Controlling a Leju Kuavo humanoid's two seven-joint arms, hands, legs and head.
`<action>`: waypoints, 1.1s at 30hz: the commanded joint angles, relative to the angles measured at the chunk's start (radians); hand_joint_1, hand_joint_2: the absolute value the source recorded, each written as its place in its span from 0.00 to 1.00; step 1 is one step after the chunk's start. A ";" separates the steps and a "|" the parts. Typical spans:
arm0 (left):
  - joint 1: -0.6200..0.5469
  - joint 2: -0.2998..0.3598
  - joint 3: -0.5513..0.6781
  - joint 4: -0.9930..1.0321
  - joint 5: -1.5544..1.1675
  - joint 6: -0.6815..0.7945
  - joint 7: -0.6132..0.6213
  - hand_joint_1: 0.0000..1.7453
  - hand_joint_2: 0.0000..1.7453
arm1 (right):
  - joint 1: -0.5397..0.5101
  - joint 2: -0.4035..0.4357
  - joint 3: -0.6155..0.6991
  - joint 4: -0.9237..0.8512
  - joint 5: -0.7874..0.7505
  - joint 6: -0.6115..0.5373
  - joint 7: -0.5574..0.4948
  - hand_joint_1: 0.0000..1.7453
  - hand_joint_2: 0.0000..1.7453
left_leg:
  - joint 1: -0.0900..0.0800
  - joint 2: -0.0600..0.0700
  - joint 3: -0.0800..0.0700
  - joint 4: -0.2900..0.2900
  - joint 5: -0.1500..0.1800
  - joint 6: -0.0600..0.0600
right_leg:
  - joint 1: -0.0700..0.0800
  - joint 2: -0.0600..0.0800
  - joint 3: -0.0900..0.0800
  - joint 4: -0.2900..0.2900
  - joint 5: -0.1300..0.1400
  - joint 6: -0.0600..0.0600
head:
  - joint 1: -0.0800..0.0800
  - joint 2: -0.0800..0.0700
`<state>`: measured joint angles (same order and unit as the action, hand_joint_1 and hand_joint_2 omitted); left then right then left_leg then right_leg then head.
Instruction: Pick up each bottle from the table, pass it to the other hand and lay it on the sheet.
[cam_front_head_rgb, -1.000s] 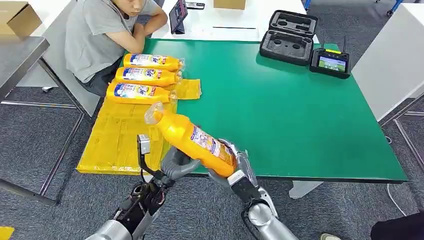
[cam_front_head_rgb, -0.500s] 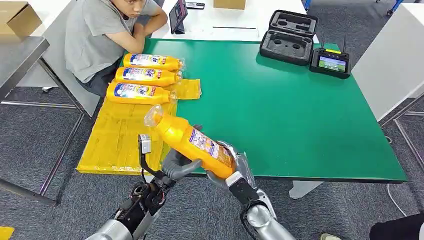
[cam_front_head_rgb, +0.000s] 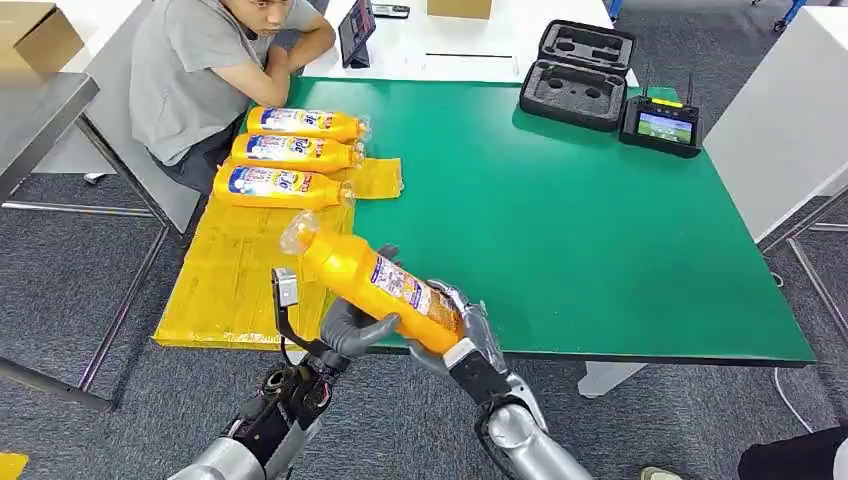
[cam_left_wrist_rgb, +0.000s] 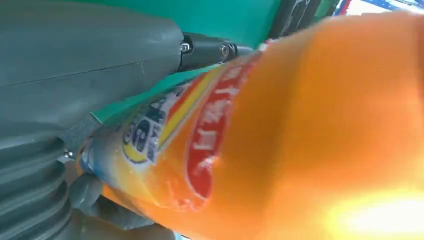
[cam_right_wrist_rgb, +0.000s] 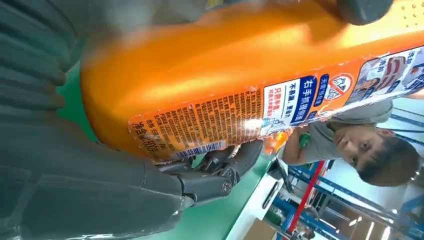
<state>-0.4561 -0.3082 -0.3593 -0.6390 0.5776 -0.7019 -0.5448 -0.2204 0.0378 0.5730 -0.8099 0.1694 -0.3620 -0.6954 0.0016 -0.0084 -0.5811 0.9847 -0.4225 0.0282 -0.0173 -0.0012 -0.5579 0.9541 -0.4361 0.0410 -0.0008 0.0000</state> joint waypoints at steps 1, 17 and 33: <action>-0.052 0.023 -0.015 0.063 -0.013 -0.003 -0.020 1.00 1.00 | -0.037 -0.007 0.020 0.057 -0.013 0.002 -0.003 1.00 1.00 | 0.001 0.002 0.002 0.001 -0.002 -0.002 | 0.001 0.001 0.002 0.001 -0.001 -0.002 | 0.000 0.000; -0.045 0.030 -0.016 0.046 -0.027 -0.046 -0.058 1.00 1.00 | -0.042 -0.012 -0.013 0.039 -0.028 0.006 -0.003 0.89 1.00 | 0.000 0.001 0.001 0.000 0.000 -0.001 | 0.000 0.001 0.000 0.000 0.000 -0.001 | 0.000 0.000; -0.045 0.030 -0.016 0.046 -0.027 -0.046 -0.058 1.00 1.00 | -0.042 -0.012 -0.013 0.039 -0.028 0.006 -0.003 0.89 1.00 | 0.000 0.001 0.001 0.000 0.000 -0.001 | 0.000 0.001 0.000 0.000 0.000 -0.001 | 0.000 0.000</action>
<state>-0.4561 -0.3059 -0.3597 -0.6333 0.5520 -0.7362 -0.6046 -0.2277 0.0328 0.5703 -0.8015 0.1446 -0.3605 -0.7046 0.0017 -0.0083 -0.5810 0.9847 -0.4224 0.0282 -0.0172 -0.0011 -0.5581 0.9541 -0.4361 0.0410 -0.0008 0.0000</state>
